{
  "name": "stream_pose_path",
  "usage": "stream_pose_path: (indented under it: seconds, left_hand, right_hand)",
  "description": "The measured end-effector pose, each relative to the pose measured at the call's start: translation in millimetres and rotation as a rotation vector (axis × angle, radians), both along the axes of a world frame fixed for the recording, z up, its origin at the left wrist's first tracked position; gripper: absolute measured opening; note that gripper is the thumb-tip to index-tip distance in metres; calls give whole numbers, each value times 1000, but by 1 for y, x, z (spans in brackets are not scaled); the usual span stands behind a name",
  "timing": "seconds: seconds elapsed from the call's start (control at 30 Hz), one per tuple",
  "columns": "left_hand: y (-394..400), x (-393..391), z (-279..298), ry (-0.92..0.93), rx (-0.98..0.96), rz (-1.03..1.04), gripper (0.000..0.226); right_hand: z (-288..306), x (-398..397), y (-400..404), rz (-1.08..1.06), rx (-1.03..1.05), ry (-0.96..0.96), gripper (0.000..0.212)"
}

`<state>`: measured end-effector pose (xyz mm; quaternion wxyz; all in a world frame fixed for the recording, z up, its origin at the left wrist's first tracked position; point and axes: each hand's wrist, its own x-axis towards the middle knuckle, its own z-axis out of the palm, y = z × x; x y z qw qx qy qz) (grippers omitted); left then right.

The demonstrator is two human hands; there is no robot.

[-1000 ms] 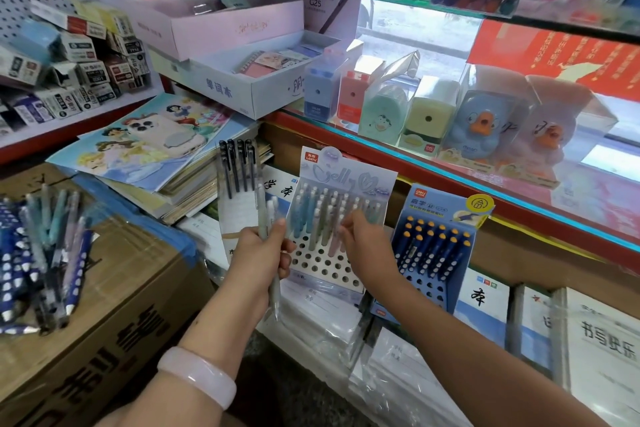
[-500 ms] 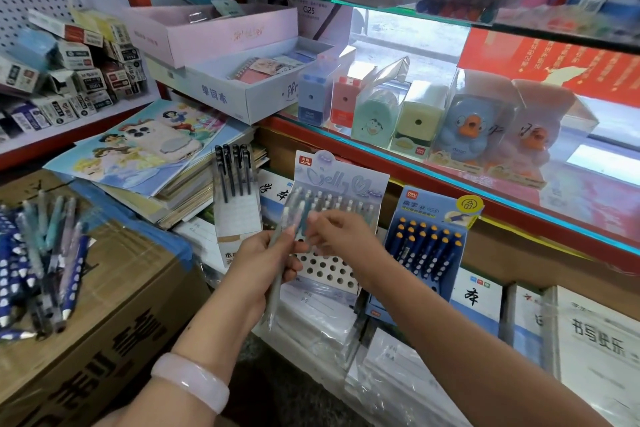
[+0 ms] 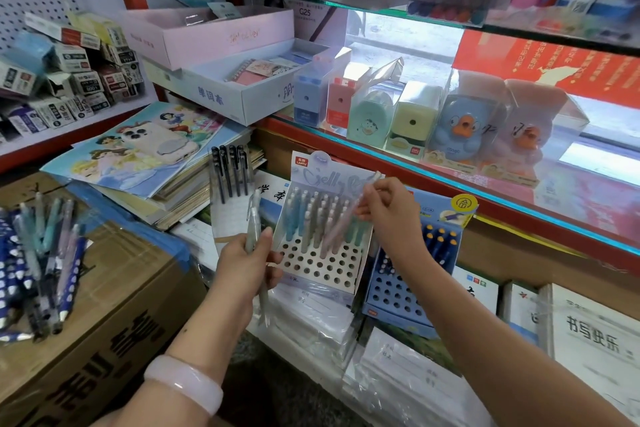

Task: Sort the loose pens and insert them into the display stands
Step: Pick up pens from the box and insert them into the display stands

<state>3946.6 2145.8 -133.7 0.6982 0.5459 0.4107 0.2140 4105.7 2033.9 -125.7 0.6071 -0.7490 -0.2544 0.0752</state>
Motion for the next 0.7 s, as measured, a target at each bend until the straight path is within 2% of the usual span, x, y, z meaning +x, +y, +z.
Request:
stream_pose_path:
  seconds: [0.1,0.17,0.5,0.7]
  left_hand:
    - [0,1,-1,35,54,-2,19]
    - [0,2,-1,34,56,-6,20]
    - [3,5,-3,-5,-13,-3,17]
    - [0,4,-2,-34,3,-75,15]
  right_hand:
    - [-21,2,-4,-10,-245,-235,6]
    - [-33,1,-4,7,-302,-287,7]
    - [-58,-2,7,33,-433,-269,11]
    - [-65,-8,11,69,-541,-300,14]
